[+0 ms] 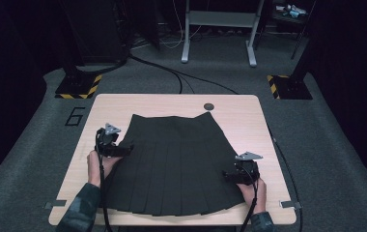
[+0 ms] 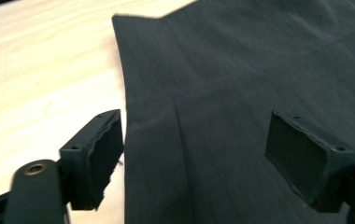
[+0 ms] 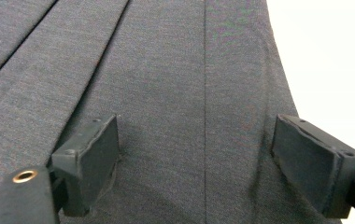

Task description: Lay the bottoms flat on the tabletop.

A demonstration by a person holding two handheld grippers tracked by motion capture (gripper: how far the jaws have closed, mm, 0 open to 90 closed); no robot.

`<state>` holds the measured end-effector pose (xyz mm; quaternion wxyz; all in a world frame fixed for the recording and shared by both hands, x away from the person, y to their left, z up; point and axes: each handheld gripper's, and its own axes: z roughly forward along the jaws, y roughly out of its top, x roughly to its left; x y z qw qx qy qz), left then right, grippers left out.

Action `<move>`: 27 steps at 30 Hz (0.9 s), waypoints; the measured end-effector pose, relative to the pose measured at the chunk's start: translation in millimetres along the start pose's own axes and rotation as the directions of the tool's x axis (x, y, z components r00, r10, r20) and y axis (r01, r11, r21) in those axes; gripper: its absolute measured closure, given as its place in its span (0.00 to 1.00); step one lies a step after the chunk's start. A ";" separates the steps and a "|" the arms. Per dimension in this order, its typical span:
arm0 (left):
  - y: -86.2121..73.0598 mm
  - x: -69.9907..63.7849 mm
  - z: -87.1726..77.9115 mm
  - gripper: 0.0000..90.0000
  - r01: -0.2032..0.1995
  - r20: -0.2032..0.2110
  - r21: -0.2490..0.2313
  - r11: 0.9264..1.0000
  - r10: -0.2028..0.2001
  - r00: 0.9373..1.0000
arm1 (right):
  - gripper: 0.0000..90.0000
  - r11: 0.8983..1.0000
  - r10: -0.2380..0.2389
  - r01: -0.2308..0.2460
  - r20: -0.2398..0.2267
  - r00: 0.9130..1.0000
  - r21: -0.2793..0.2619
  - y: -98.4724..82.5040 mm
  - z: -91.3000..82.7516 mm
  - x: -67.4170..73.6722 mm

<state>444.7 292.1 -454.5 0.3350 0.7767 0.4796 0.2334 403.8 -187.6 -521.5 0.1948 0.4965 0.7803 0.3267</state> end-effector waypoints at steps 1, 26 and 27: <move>-4.5 -0.4 -2.9 0.19 0.015 0.003 -0.013 1.000 -0.015 1.000 | 0.16 1.000 -0.003 0.003 0.000 1.000 -0.001 0.0 0.1 -0.2; -103.8 2.4 -72.2 0.13 0.105 -0.014 -0.040 0.994 -0.106 0.994 | 0.17 1.000 0.005 -0.005 -0.001 1.000 0.001 0.0 -0.2 0.4; -107.6 1.8 -73.7 0.16 0.108 -0.012 -0.035 0.994 -0.108 0.994 | 0.17 1.000 0.004 -0.004 0.000 1.000 0.000 0.0 -0.1 0.2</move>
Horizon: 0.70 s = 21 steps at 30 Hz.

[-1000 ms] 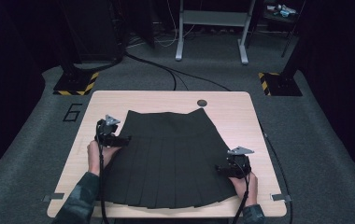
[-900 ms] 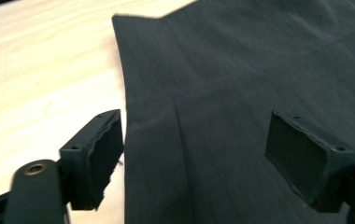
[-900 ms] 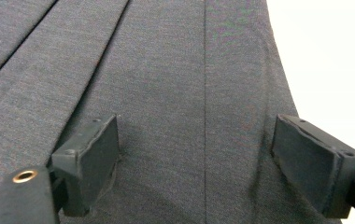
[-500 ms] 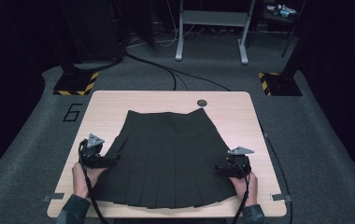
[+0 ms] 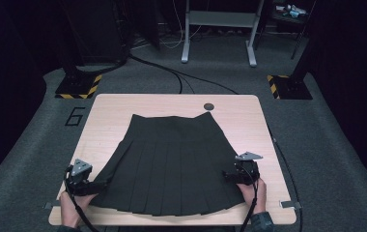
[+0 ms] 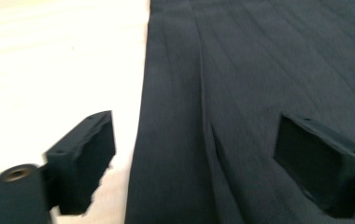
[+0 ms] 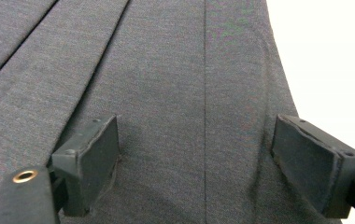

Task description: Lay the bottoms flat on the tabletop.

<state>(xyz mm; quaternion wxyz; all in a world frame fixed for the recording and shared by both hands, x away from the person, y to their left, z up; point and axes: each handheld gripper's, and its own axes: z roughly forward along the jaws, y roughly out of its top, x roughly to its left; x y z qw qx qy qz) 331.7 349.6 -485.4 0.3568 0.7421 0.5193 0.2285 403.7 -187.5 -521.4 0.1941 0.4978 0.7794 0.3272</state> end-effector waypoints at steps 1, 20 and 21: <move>-3.7 -0.4 -0.7 0.17 0.000 -0.008 0.005 1.000 0.000 1.000 | 0.17 1.000 0.000 0.000 0.000 1.000 0.000 0.0 0.0 0.0; -27.9 -22.4 2.3 0.89 -0.059 -0.012 0.073 0.996 0.060 0.998 | 0.17 1.000 0.005 -0.005 0.000 1.000 0.000 -0.1 -0.1 0.2; -27.5 -23.7 2.3 0.89 -0.065 -0.015 0.072 0.995 0.066 0.998 | 0.17 1.000 0.005 -0.005 0.000 1.000 0.000 0.0 -0.1 0.2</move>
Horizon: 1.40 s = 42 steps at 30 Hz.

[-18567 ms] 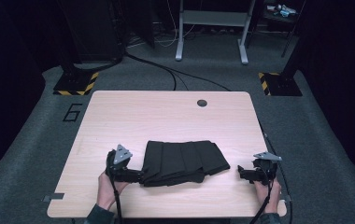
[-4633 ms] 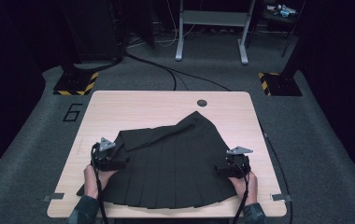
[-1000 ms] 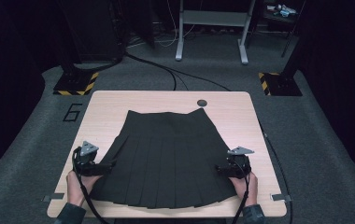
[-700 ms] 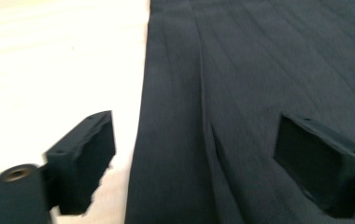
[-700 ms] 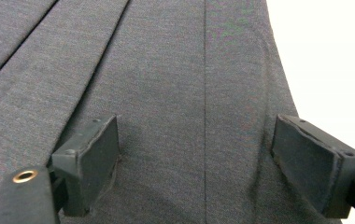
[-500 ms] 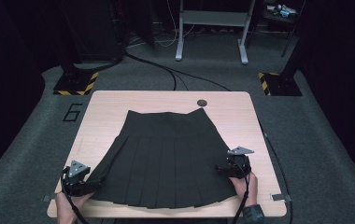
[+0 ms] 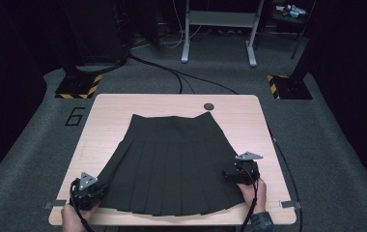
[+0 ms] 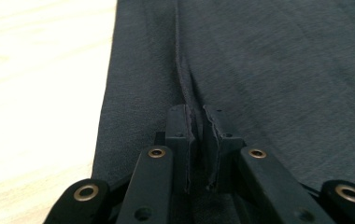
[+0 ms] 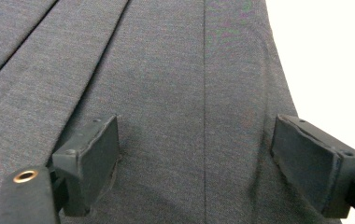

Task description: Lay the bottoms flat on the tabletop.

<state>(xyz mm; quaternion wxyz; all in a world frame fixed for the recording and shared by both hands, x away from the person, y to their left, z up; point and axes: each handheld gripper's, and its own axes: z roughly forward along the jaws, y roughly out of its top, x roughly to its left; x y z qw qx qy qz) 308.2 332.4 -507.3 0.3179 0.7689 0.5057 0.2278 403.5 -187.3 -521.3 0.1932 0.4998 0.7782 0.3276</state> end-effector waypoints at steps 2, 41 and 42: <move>0.8 -1.1 -1.8 0.89 -0.006 0.009 0.001 1.000 0.006 1.000 | 0.17 1.000 0.000 0.000 -0.003 1.000 0.000 0.1 0.1 -0.1; -9.2 -18.3 15.4 0.09 0.062 -0.006 0.047 0.997 -0.061 0.998 | 0.00 0.997 0.003 -0.004 0.023 1.000 0.078 -32.8 -30.1 23.5; -8.0 -17.4 16.4 0.09 0.061 -0.007 0.050 0.997 -0.061 0.998 | 0.00 0.997 0.004 -0.006 0.024 1.000 0.082 -31.6 -29.4 22.9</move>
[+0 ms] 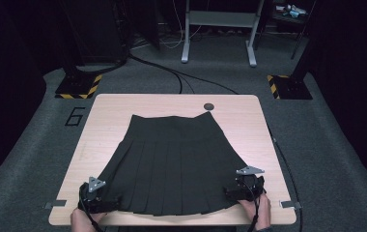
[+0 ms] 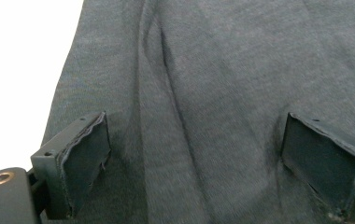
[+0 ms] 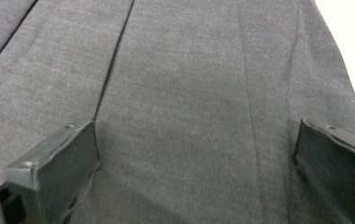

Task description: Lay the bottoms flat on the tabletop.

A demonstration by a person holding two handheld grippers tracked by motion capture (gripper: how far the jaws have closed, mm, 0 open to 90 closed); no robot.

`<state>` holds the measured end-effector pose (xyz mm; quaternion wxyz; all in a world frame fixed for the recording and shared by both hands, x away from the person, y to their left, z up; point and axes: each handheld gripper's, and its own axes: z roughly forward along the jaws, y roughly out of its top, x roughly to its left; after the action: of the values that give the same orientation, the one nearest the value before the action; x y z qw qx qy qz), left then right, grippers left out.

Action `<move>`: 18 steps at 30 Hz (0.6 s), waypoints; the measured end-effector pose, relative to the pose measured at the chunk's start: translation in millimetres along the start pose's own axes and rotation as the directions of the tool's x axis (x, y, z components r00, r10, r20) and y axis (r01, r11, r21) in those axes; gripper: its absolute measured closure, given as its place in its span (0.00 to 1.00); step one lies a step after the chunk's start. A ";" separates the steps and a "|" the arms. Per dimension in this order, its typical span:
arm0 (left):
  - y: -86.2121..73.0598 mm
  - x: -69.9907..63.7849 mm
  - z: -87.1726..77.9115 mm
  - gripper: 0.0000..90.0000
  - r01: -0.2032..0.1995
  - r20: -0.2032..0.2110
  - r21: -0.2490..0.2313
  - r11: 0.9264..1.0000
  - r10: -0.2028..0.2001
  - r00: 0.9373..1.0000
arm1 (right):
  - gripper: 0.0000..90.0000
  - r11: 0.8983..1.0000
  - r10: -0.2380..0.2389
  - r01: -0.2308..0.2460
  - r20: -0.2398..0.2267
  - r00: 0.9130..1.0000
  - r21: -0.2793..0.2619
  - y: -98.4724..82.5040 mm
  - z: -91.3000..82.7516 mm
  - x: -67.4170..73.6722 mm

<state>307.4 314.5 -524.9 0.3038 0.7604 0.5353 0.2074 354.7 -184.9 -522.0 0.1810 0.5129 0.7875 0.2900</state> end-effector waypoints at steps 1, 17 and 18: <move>1.3 0.8 1.0 0.09 0.001 0.006 0.004 1.000 -0.001 1.000 | 0.00 1.000 0.000 0.000 0.002 1.000 0.000 1.3 1.1 -0.6; 40.3 13.0 38.0 0.09 -0.017 0.016 -0.010 1.000 0.018 1.000 | 0.00 1.000 0.025 -0.025 0.023 0.999 -0.019 28.0 24.2 -24.3; 43.0 13.8 40.1 0.09 -0.021 0.018 -0.006 1.000 0.021 1.000 | 0.00 0.999 0.031 -0.031 0.024 0.999 -0.014 29.9 25.2 -26.0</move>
<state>367.4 307.4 -524.9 0.3087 0.7667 0.5241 0.2054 401.0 -192.7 -522.5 0.1895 0.5273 0.7750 0.2921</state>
